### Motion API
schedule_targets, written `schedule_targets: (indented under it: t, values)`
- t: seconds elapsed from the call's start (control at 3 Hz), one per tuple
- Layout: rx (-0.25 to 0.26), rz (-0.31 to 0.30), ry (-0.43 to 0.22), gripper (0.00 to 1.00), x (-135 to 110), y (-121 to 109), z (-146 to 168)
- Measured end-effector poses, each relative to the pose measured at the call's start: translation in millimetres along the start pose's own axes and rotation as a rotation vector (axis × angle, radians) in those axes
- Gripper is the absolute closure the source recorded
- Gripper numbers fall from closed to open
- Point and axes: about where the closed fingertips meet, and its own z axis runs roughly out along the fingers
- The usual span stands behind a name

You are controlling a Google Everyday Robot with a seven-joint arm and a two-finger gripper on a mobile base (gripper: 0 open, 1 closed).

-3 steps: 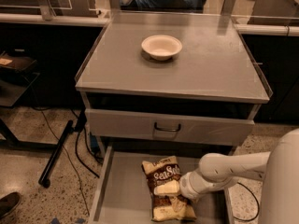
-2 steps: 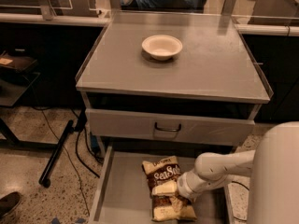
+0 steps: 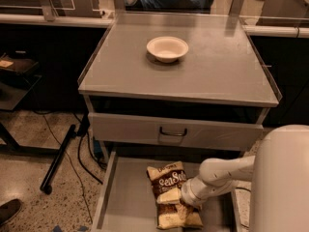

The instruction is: Pick brown chip bag from middle drawer and place on counter

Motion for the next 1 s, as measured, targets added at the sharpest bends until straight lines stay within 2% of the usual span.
schedule_targets:
  t: [0.33, 1.0]
  values:
    - [0.000, 0.000, 0.000, 0.45, 0.0, 0.0, 0.0]
    - [0.000, 0.000, 0.000, 0.92, 0.1, 0.1, 0.0]
